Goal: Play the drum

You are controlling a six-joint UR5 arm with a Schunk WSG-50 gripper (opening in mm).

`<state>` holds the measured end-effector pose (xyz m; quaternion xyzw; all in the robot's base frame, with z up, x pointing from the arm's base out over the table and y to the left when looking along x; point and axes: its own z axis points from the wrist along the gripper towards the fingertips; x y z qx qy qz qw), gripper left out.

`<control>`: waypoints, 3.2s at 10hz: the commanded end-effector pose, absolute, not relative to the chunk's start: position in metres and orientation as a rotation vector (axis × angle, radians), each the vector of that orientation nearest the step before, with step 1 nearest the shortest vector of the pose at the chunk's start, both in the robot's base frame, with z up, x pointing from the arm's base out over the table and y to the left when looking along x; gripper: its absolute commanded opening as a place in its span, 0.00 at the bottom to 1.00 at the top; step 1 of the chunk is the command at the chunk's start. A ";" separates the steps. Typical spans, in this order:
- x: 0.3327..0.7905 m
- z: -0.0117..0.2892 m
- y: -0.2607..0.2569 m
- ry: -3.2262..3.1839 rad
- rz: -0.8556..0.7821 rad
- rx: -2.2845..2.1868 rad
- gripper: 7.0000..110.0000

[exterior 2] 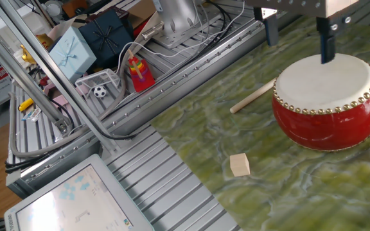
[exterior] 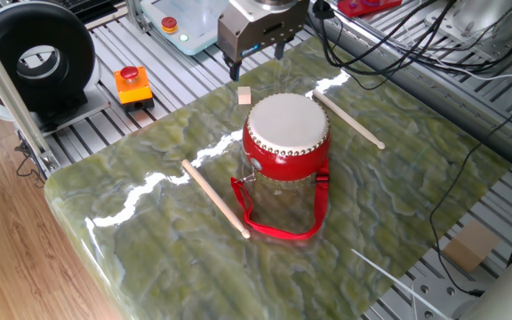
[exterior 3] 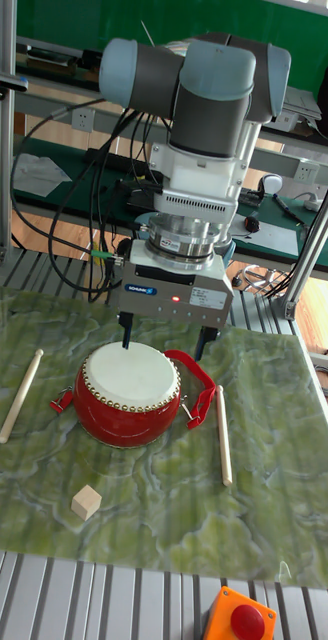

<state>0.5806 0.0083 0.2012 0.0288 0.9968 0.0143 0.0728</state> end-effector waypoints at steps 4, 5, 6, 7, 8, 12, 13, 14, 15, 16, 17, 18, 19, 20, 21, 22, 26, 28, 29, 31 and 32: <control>0.591 0.204 0.012 2.951 0.071 0.115 0.00; 0.588 0.203 0.010 2.961 0.059 0.110 0.00; 0.585 0.202 0.008 2.973 0.044 0.100 0.00; 0.585 0.202 0.008 2.975 0.044 0.100 0.00; 0.584 0.202 0.008 2.978 0.044 0.105 0.00; 0.579 0.199 0.005 2.993 0.029 0.125 0.00; 0.579 0.199 0.005 2.995 0.029 0.127 0.00; 0.579 0.199 0.005 2.995 0.029 0.127 0.00; 0.579 0.199 0.004 2.995 0.027 0.127 0.00; 0.579 0.199 0.004 2.995 0.027 0.125 0.00; 0.579 0.198 0.005 2.995 0.029 0.125 0.00; 0.579 0.198 0.007 2.994 0.038 0.121 0.00; 0.579 0.198 0.008 2.994 0.040 0.121 0.00; 0.579 0.197 0.012 2.991 0.048 0.128 0.00; 0.580 0.196 0.015 2.984 0.048 0.133 0.00; 0.581 0.197 0.014 2.981 0.047 0.137 0.00; 0.583 0.197 0.015 2.973 0.050 0.150 0.00; 0.583 0.197 0.015 2.971 0.053 0.151 0.00; 0.583 0.197 0.016 2.971 0.060 0.153 0.00; 0.582 0.197 0.018 2.974 0.069 0.154 0.00; 0.583 0.197 0.018 2.973 0.069 0.154 0.00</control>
